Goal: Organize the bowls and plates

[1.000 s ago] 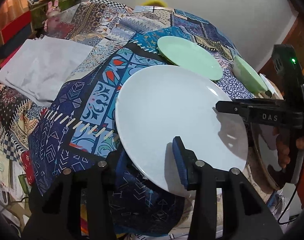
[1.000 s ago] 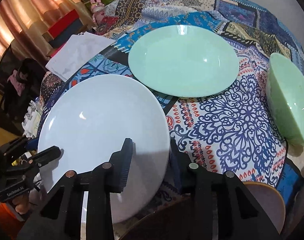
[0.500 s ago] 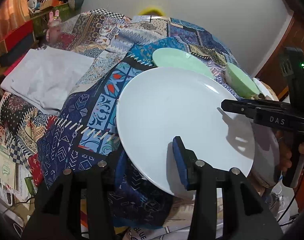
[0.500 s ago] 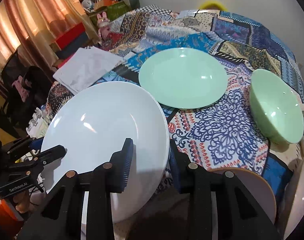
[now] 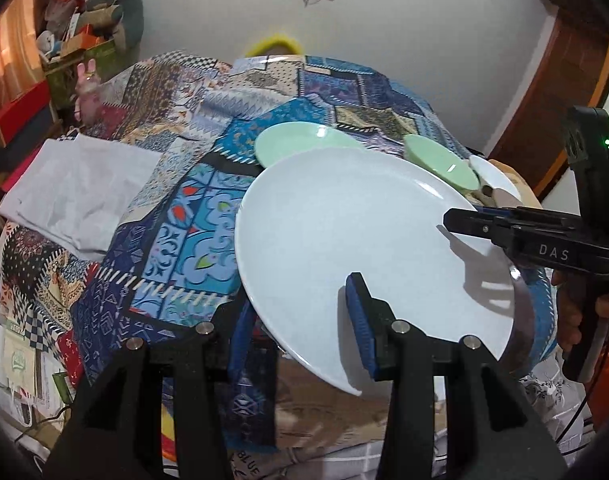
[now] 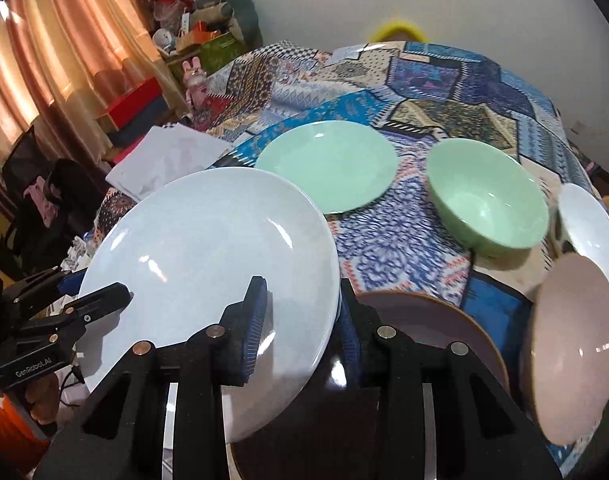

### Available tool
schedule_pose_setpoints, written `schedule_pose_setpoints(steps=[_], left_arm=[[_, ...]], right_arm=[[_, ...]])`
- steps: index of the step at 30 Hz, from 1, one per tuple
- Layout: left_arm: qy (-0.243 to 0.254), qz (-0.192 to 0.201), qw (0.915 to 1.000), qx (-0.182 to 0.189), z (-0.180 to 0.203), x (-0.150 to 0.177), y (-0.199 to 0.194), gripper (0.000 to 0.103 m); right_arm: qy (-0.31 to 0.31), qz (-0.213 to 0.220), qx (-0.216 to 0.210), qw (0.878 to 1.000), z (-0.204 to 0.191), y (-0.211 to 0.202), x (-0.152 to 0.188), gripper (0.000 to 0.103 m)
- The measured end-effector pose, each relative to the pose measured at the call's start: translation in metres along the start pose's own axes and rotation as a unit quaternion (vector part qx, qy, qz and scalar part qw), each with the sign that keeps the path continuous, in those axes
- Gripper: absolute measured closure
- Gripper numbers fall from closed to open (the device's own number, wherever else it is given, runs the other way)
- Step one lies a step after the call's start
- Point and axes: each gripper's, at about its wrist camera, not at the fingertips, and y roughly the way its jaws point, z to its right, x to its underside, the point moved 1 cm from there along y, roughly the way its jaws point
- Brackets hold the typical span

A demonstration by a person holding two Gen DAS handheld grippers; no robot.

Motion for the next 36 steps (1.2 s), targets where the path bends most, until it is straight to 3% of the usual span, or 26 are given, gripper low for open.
schedule_pose_setpoints(steps=[13,36], left_arm=[[0.042,-0.013,0.9988,0.021,0.052,0.003,0.002,0.06],[0.081,-0.084,0.9928,0.029,0.103,0.019,0.054,0.059]], right_arm=[[0.039,0.016,0.012,0.999,0.035,-0.034,0.032,0.071],[0.112,-0.007,0.009,0.994,0.092,-0.037,0.088,0.071]])
